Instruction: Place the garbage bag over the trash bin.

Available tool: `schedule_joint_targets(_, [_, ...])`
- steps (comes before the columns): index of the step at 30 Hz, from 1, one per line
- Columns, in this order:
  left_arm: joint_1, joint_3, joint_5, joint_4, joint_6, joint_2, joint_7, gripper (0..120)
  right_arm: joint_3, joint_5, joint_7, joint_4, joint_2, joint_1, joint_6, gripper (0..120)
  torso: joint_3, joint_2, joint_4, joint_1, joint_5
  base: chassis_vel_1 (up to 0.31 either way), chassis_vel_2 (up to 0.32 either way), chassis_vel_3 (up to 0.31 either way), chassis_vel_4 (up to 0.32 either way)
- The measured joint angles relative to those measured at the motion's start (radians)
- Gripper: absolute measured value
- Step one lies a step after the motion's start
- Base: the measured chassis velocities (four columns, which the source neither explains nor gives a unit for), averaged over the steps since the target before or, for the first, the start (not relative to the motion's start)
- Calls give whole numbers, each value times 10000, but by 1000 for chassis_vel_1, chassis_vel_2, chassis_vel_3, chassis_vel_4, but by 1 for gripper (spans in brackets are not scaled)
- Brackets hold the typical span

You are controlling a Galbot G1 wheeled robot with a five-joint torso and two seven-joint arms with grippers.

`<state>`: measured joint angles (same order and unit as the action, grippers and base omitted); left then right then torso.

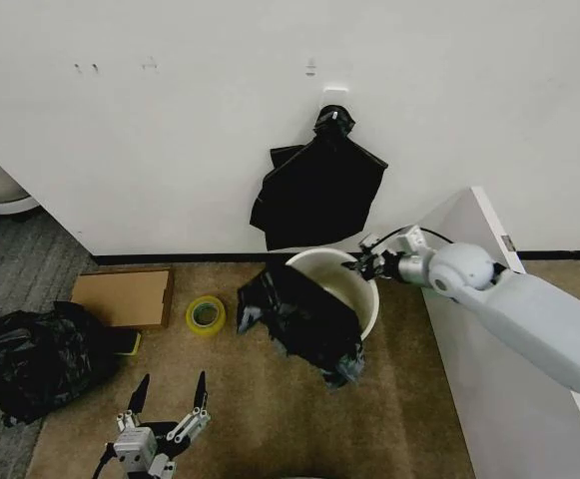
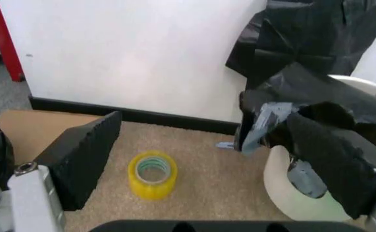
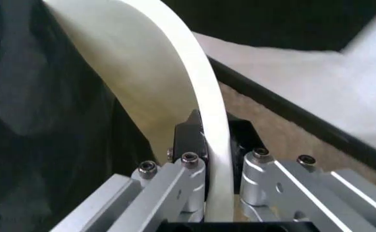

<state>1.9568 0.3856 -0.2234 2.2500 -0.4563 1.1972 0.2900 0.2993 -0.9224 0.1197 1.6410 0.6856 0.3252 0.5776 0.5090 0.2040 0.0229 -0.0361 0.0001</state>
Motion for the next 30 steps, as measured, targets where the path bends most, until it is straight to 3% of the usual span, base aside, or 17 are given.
schedule_joint_targets(6, [2,134,-137,337,218,-43,1,100,-1730,-779,-1517,1406,-155,2219,545,3,0,0,4,0,3,0,0,0,0])
schedule_joint_targets(9, [45,224,-131,426,279,-30,7,100,-2265,-1099,-2251,1891,-64,2824,594,3,-2,0,6,1,-4,0,0,0,0])
schedule_joint_targets(18, [391,385,-125,728,303,139,39,100,-3194,-3024,-6139,3366,765,3827,750,3,-2,0,-1,0,-3,0,0,0,0])
schedule_joint_targets(30, [931,576,19,982,232,225,50,100,-4127,-2878,-7364,4184,2255,6024,-117,3,-1,1,3,1,-1,0,0,0,0])
